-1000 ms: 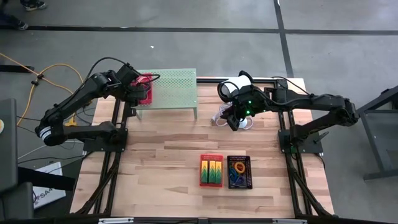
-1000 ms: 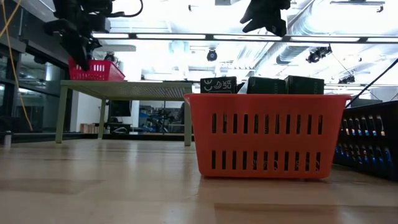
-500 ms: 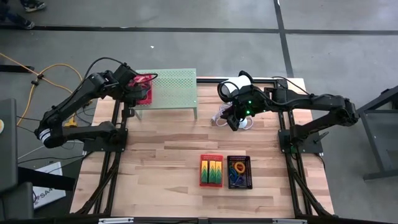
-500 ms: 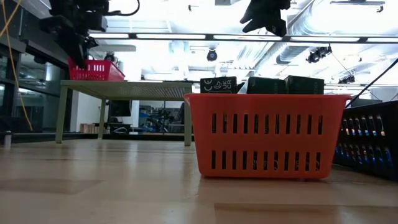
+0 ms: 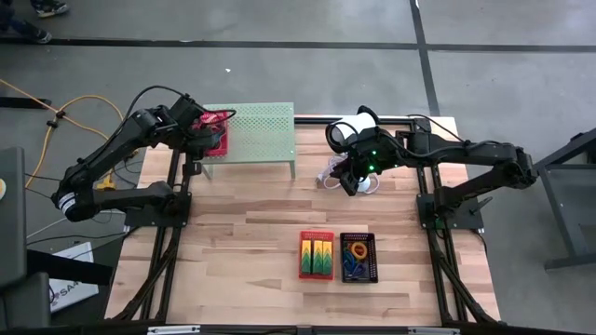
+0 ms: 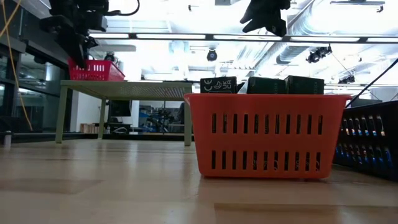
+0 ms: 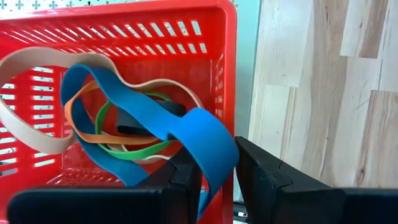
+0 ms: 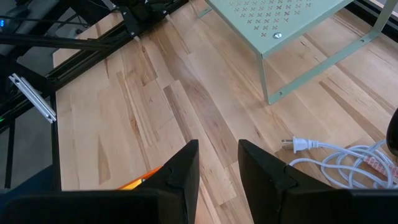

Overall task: Pick & Place Office Desk Supplies
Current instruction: Put the red basket on the shelf, then put the orange basket on the shelf

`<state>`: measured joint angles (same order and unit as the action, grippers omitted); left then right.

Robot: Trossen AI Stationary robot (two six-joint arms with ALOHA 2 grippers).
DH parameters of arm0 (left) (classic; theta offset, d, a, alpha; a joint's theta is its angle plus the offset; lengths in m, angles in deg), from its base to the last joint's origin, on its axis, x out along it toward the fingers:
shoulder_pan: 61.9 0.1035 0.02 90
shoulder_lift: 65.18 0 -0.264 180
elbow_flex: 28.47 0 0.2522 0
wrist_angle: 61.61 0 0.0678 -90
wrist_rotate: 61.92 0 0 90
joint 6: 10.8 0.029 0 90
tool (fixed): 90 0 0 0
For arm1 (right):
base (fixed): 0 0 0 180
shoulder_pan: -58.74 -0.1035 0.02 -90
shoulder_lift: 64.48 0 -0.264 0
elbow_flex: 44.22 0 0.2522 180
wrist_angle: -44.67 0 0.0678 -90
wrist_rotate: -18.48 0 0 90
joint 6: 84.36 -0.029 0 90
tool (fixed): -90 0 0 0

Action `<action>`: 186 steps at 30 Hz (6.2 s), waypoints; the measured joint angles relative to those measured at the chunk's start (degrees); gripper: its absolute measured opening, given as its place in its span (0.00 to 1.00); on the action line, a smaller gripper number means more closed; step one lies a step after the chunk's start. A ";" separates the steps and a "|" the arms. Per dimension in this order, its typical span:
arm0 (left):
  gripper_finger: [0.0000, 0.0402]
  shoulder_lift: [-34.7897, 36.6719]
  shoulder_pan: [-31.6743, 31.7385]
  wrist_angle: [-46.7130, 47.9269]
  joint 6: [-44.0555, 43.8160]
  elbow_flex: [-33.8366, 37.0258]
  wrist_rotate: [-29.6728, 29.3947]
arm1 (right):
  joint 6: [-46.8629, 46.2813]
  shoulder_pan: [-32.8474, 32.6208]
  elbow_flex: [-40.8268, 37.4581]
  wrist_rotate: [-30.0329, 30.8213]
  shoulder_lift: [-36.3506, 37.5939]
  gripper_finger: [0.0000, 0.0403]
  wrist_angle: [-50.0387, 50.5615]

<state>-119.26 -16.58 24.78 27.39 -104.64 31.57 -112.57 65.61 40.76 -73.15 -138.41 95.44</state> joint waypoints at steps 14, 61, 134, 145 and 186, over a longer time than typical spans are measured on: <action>0.45 0.00 0.00 0.42 0.29 0.00 0.74 | 0.00 -0.01 0.00 0.00 0.00 0.25 0.00; 0.46 11.15 -0.13 -7.99 -2.01 -0.09 5.91 | 0.00 0.00 0.00 0.00 0.00 0.25 -0.01; 0.46 -22.58 -59.64 -30.01 -4.03 -0.07 9.73 | 0.00 0.00 0.00 0.00 0.00 0.25 -0.47; 0.46 -34.02 -65.99 -35.31 -3.01 -0.02 1.70 | 0.00 0.01 0.00 0.00 0.00 0.25 -1.14; 0.46 -37.42 -68.39 -50.41 10.01 -0.02 1.62 | 0.02 0.01 0.00 1.70 0.00 0.25 -4.65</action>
<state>-156.68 -84.97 -25.63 37.40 -104.66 33.19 -112.55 65.62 40.76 -71.45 -138.41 90.79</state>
